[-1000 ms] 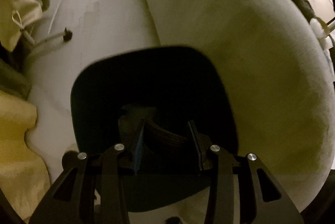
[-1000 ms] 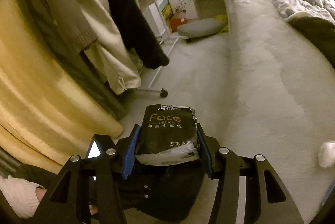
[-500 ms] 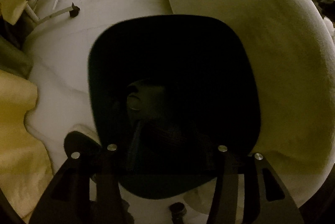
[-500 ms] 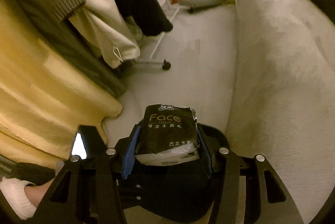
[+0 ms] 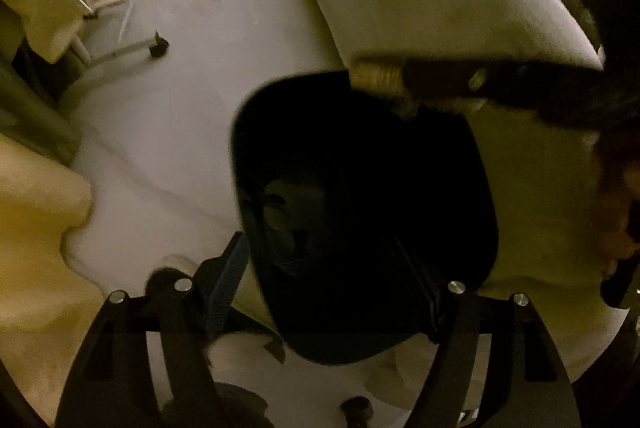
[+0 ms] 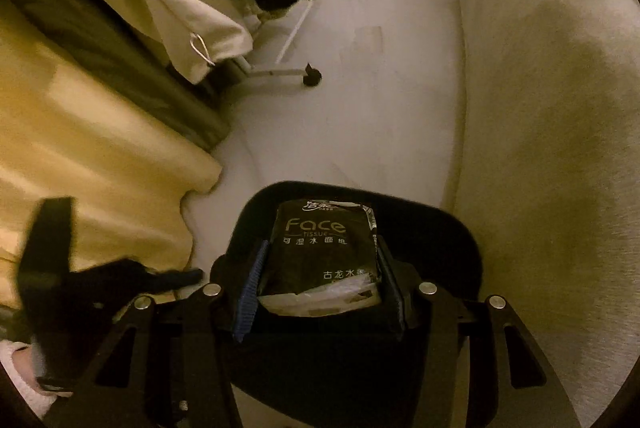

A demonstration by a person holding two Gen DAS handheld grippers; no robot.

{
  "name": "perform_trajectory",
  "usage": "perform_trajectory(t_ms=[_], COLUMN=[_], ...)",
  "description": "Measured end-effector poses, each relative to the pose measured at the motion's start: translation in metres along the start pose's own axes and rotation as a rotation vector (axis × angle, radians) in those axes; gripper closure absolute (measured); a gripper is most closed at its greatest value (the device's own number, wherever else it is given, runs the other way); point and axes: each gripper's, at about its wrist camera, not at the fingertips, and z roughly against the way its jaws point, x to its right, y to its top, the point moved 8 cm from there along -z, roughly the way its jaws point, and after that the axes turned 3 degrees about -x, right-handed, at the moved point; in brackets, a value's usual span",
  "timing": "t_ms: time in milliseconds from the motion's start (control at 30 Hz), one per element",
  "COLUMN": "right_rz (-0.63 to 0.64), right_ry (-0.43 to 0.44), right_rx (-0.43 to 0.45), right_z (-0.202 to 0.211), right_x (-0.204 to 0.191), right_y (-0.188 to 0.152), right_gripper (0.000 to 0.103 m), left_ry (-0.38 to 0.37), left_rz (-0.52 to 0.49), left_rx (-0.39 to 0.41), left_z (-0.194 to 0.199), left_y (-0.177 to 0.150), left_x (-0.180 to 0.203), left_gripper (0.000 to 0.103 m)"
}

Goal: Collect trash
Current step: 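Lower the tissue pack into the bin and open the right tool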

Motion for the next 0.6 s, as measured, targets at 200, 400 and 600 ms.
perform_trajectory(t_ms=[200,400,600], right_rz=[-0.013,-0.006,0.001], right_ry=[-0.025,-0.06,-0.08], right_rx=[-0.053,-0.109,-0.16], right_z=[-0.024,-0.044,-0.062], right_x=[0.002,0.005,0.008], right_y=[-0.006,-0.02,-0.032], right_gripper=[0.05,0.05,0.05], left_ry=[0.009,-0.012,-0.038], left_rz=[-0.01,-0.004,-0.029], left_rx=[0.098,0.186,0.301], left_z=[0.031,0.061,0.101], left_y=[0.009,0.024,0.041], left_x=[-0.008,-0.008,0.008], left_gripper=[0.03,0.039,0.048])
